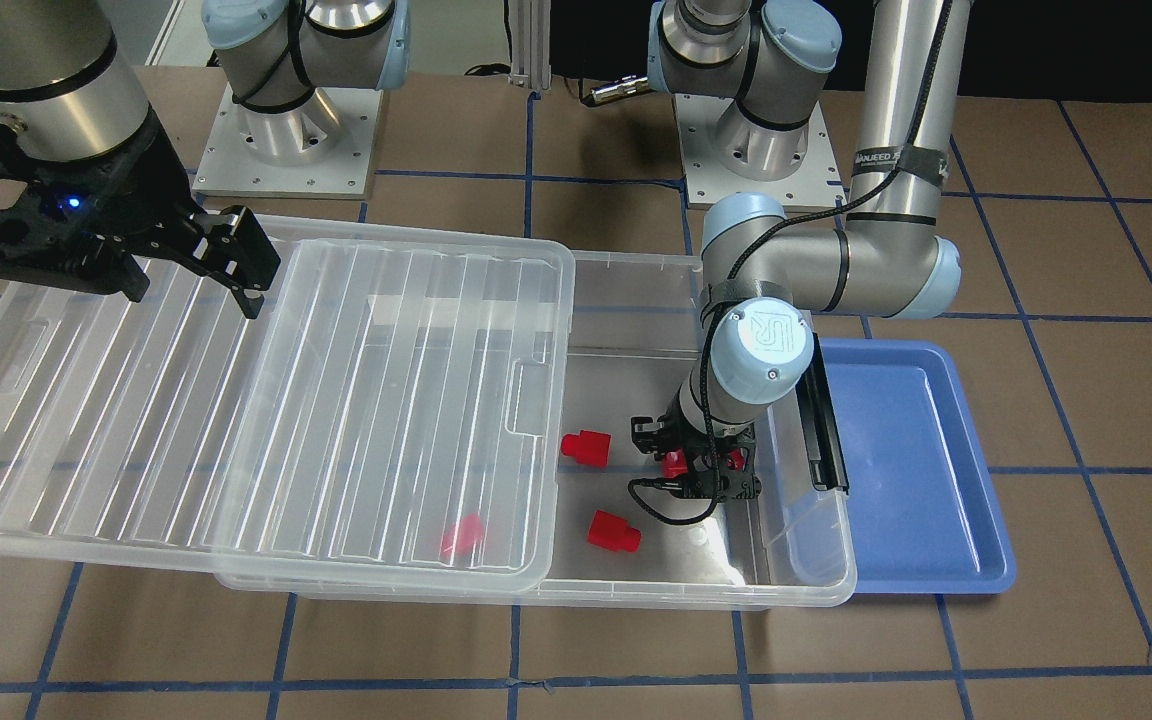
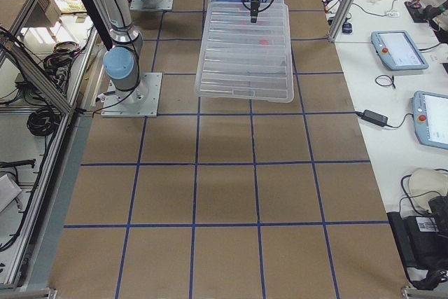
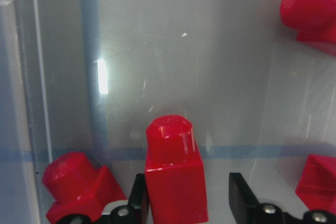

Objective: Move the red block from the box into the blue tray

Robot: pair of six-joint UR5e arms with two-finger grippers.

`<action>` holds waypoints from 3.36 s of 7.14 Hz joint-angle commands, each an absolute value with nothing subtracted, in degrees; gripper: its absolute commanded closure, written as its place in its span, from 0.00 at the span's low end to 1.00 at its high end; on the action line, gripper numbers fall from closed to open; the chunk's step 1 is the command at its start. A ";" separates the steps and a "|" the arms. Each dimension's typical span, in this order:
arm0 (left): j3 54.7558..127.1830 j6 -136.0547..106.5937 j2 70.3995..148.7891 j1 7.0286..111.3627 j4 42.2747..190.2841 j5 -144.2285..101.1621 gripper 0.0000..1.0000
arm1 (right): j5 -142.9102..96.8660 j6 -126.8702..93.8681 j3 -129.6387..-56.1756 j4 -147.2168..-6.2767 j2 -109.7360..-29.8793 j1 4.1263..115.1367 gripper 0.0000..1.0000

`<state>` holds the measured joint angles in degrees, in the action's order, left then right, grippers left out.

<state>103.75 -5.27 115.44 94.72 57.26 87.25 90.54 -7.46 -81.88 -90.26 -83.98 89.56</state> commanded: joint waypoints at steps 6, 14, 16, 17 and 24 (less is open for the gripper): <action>87.50 -7.02 106.19 93.87 82.38 90.44 1.00 | 90.35 -5.10 -81.83 -90.35 -83.85 89.56 0.00; 87.26 15.86 104.75 68.49 88.08 90.09 1.00 | 90.35 -5.45 -81.83 -90.35 -83.67 89.56 0.00; 91.74 18.01 108.35 67.76 78.00 90.09 1.00 | 90.35 -5.45 -81.83 -90.35 -83.67 89.56 0.00; 92.89 17.93 110.63 67.68 76.48 90.00 1.00 | 90.35 -5.45 -81.83 -90.35 -83.67 89.56 0.00; 95.10 19.95 117.95 67.68 74.88 90.00 0.00 | 90.35 -5.45 -81.74 -90.35 -83.67 89.56 0.00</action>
